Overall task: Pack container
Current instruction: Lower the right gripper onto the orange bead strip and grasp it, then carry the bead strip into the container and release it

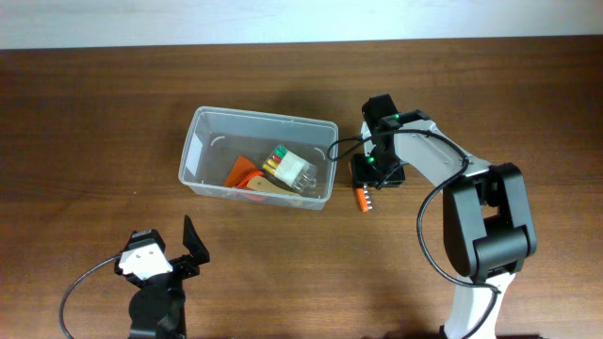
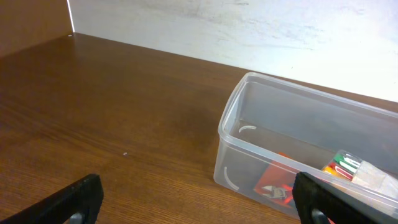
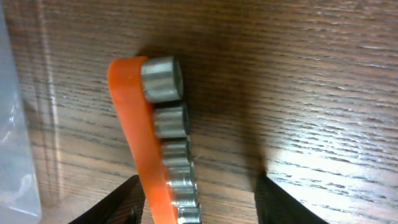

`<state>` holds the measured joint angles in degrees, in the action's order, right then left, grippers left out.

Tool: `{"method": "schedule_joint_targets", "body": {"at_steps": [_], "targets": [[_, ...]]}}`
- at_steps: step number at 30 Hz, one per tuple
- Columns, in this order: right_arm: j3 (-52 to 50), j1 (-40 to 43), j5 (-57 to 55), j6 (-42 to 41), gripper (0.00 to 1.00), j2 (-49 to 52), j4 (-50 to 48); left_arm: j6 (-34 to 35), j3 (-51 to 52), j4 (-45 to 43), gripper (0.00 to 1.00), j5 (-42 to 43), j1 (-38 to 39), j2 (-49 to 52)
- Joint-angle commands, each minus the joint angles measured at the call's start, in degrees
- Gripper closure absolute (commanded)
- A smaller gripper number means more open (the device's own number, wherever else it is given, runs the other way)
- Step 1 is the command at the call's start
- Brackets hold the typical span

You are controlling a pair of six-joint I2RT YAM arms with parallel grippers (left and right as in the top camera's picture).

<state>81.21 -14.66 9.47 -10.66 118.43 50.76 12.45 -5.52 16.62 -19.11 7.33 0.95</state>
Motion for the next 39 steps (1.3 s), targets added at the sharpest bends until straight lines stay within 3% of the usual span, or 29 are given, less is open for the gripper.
{"method": "schedule_joint_targets", "body": {"at_steps": [1,3,5,12,17,22,32,39], "targets": [[-1.7,0.5,1.9,-0.4,0.59,0.3,-0.1,-0.5,0.2,0.1,0.01,-0.2,0.2,-0.3],[-1.7,0.5,1.9,-0.4,0.72,0.3,-0.1,-0.5,0.2,0.1,0.01,-0.2,0.2,-0.3],[-1.7,0.5,1.9,-0.4,0.78,0.3,-0.1,-0.5,0.2,0.1,0.01,-0.2,0.2,-0.3],[-1.7,3.6,1.9,-0.4,0.82,0.3,0.2,-0.5,0.2,0.1,0.01,-0.2,0.2,-0.3],[-1.6,7.6,2.0,-0.2,0.96,0.3,1.3,-0.5,0.2,0.1,0.01,-0.2,0.2,-0.3],[0.8,8.7,1.9,4.6,0.96,-0.1,3.3,-0.5,0.2,0.1,0.01,-0.2,0.2,-0.3],[30.0,4.5,1.5,16.9,0.96,-0.8,20.4,-0.5,0.2,0.1,0.01,-0.2,0.2,-0.3],[48.7,-6.3,1.5,33.7,0.96,-0.8,27.9,-0.5,0.2,0.1,0.01,-0.2,0.2,-0.3]]}}
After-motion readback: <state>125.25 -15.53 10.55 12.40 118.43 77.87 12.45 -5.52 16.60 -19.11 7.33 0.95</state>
